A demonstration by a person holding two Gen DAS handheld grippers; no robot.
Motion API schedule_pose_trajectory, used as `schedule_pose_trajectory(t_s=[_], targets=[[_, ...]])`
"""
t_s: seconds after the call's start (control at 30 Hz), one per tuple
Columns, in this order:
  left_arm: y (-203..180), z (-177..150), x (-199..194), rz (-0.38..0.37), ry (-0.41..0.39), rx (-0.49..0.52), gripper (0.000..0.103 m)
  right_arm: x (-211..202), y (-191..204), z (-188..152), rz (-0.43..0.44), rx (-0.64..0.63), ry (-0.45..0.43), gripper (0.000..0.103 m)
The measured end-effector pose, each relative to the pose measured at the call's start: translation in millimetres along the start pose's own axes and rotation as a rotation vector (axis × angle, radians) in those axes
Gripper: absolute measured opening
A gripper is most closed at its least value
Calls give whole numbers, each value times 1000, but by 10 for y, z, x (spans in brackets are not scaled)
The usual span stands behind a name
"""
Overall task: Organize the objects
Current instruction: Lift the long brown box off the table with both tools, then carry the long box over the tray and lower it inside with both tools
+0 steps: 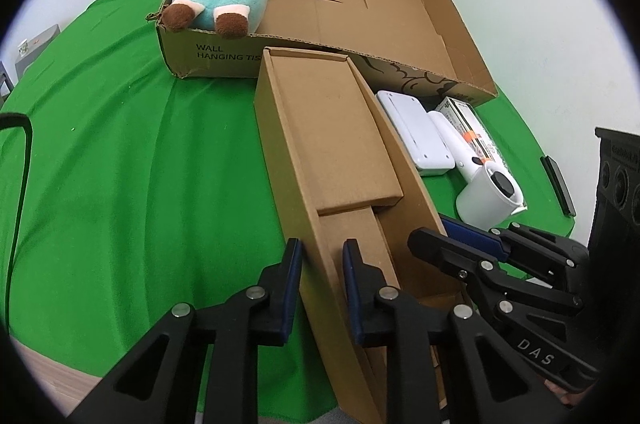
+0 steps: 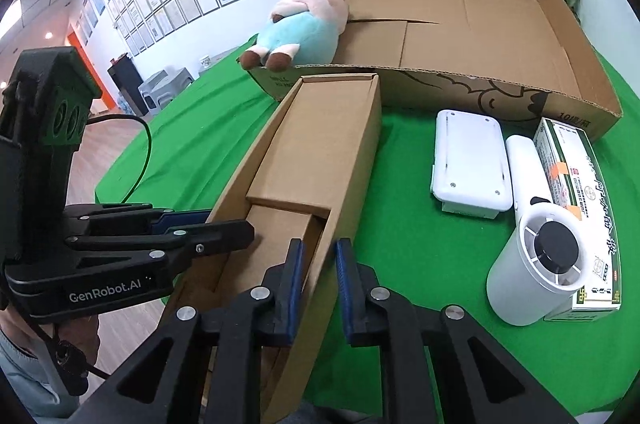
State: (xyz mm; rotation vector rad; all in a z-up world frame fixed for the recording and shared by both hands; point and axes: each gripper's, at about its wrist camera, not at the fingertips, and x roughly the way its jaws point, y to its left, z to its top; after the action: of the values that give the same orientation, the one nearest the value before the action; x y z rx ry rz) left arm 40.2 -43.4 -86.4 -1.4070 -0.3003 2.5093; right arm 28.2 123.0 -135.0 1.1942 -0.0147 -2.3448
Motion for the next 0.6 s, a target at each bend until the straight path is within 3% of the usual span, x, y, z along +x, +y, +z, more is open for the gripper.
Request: schedule_pose_trajectory(t_s=[0.27,0.6], targets=[[-82,15,-53,54,-14,16,19,-4,28,6,-13,14,-15,12],[-305,195,-424,104,-128,75,17,-352,59,106,29,41,-144,13]])
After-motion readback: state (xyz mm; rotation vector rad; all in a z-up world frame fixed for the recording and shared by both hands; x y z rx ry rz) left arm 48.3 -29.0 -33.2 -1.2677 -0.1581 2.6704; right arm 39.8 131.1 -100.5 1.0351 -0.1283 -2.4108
